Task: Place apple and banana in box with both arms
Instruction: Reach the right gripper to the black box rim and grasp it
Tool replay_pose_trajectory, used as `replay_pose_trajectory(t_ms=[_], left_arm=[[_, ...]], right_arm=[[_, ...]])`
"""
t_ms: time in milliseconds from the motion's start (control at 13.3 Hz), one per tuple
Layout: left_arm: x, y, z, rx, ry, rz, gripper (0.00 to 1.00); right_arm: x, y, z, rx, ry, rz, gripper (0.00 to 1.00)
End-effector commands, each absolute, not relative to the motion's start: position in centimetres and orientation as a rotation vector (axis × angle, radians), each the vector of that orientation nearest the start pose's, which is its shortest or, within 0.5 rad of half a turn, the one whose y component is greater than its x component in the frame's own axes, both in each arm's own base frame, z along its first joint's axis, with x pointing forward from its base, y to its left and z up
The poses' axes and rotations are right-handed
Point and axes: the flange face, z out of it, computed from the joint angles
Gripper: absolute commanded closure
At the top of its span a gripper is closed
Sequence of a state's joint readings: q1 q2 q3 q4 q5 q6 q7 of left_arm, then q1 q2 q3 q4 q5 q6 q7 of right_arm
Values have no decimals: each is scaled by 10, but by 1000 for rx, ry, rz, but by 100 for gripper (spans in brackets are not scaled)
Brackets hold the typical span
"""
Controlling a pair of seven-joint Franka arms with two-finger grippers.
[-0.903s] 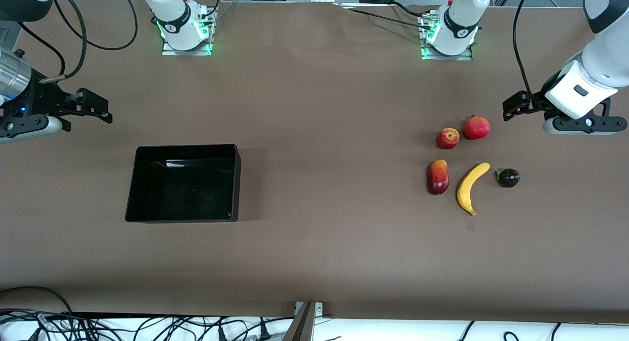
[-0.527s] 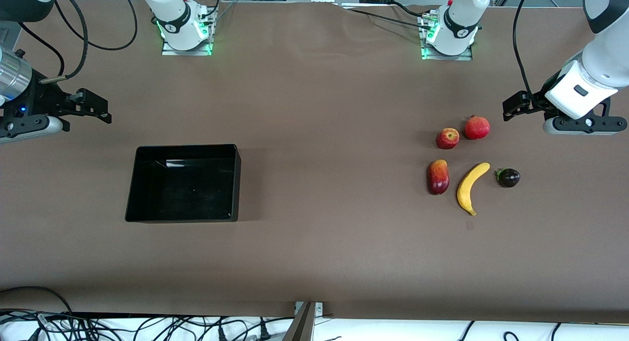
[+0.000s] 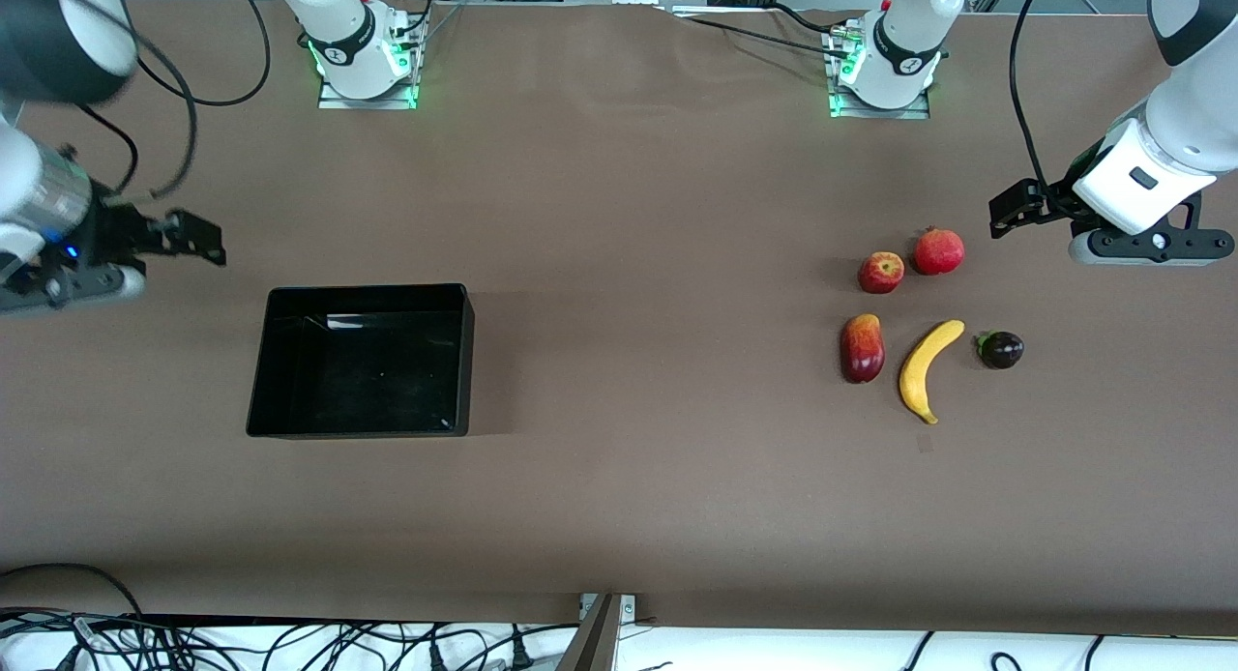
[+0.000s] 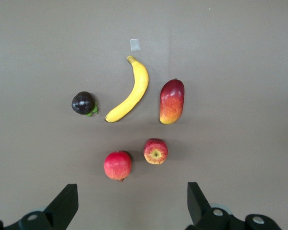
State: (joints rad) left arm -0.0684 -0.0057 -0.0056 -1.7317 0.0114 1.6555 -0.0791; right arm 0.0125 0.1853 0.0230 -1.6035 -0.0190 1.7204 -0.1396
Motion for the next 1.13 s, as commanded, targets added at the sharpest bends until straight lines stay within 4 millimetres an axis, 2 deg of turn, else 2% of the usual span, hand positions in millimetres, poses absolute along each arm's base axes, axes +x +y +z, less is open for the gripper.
replay_pose_trajectory(t_ms=[0, 301, 452, 677, 828, 903, 1054], left_arm=[[553, -41, 565, -3113, 6, 112, 0], [553, -41, 564, -3112, 6, 114, 0], [553, -41, 564, -3112, 6, 114, 0], [553, -41, 564, -3112, 6, 114, 0], [553, -41, 564, -3112, 6, 114, 0], [553, -41, 564, -3112, 6, 114, 0], [553, -41, 564, -3112, 6, 114, 0]], right_arm=[[618, 0, 452, -3153, -274, 117, 0], [635, -20, 340, -3158, -230, 146, 0], [632, -28, 299, -3157, -207, 124, 0], [618, -41, 253, -3152, -188, 101, 2], [610, -45, 239, -3152, -185, 91, 7], [609, -45, 237, -3150, -195, 98, 15], [607, -47, 229, -3147, -197, 120, 39]])
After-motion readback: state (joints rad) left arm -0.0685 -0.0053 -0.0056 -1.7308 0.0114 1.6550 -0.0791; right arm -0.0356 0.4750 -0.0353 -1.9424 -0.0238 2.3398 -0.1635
